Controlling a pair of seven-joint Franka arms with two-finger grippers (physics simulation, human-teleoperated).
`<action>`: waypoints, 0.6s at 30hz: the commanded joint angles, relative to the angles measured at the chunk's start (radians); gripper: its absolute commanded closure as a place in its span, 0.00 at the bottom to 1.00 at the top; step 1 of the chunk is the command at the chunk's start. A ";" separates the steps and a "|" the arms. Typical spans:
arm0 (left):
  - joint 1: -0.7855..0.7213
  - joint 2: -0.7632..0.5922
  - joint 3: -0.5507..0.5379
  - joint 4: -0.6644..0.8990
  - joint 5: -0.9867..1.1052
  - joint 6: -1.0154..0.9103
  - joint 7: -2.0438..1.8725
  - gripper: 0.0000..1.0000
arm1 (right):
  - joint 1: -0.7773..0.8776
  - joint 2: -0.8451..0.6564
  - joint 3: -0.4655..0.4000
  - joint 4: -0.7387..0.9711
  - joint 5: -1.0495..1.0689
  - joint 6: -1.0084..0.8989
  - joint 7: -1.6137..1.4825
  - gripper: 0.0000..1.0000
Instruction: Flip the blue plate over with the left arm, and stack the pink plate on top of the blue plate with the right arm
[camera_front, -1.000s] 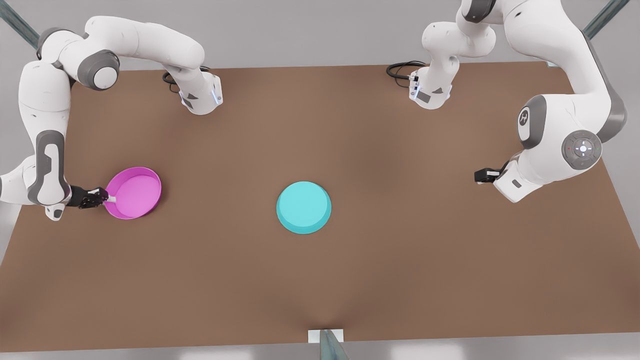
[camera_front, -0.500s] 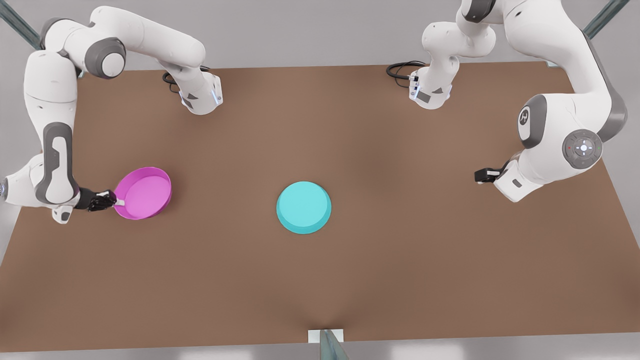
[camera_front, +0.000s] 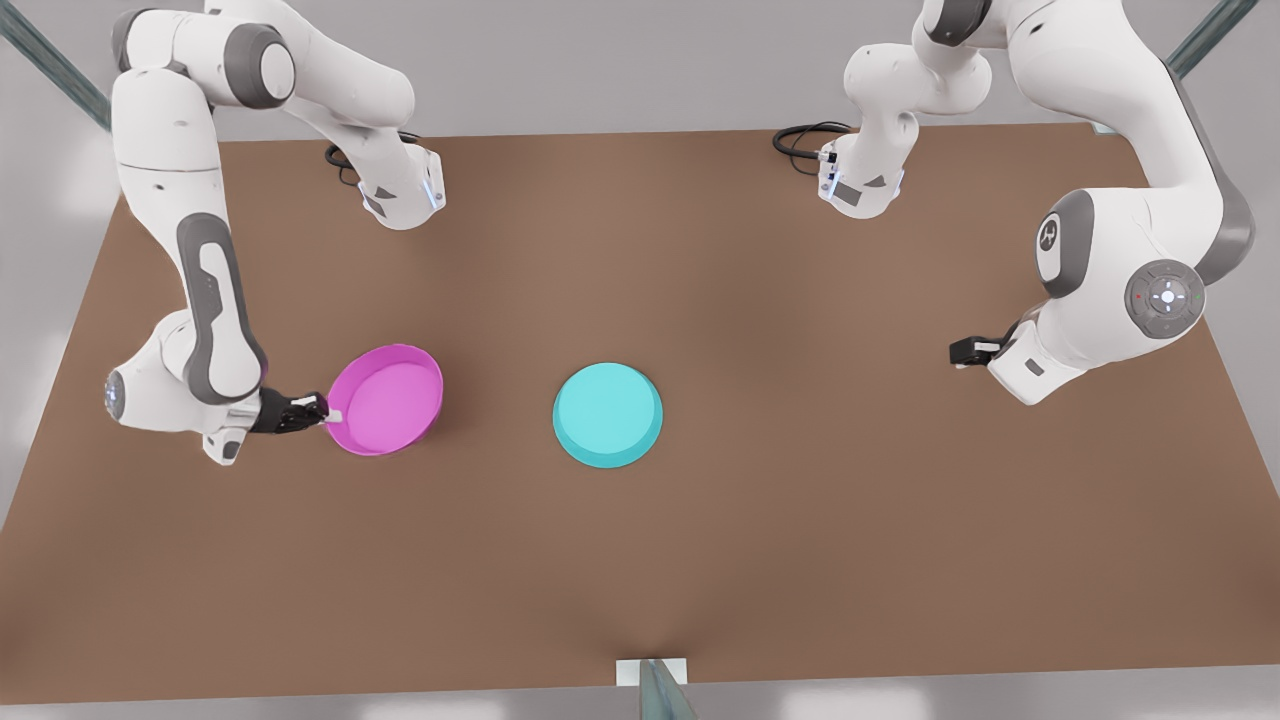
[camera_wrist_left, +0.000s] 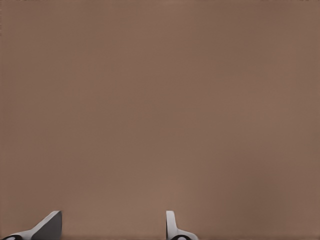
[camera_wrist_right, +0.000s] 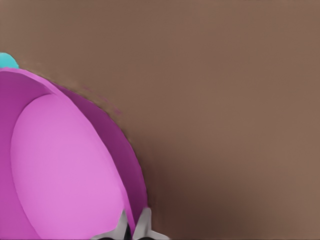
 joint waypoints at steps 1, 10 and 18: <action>0.000 0.000 0.000 0.000 0.000 0.000 0.000 0.00 | 0.005 -0.003 0.000 -0.003 -0.002 0.003 0.020 0.79; 0.000 0.000 0.000 0.000 0.000 0.000 0.000 0.00 | 0.222 -0.029 -0.006 -0.004 0.038 0.029 0.219 0.79; 0.002 0.000 0.002 0.000 0.000 0.003 0.002 0.00 | 0.362 -0.036 -0.006 -0.018 0.188 0.057 0.337 0.79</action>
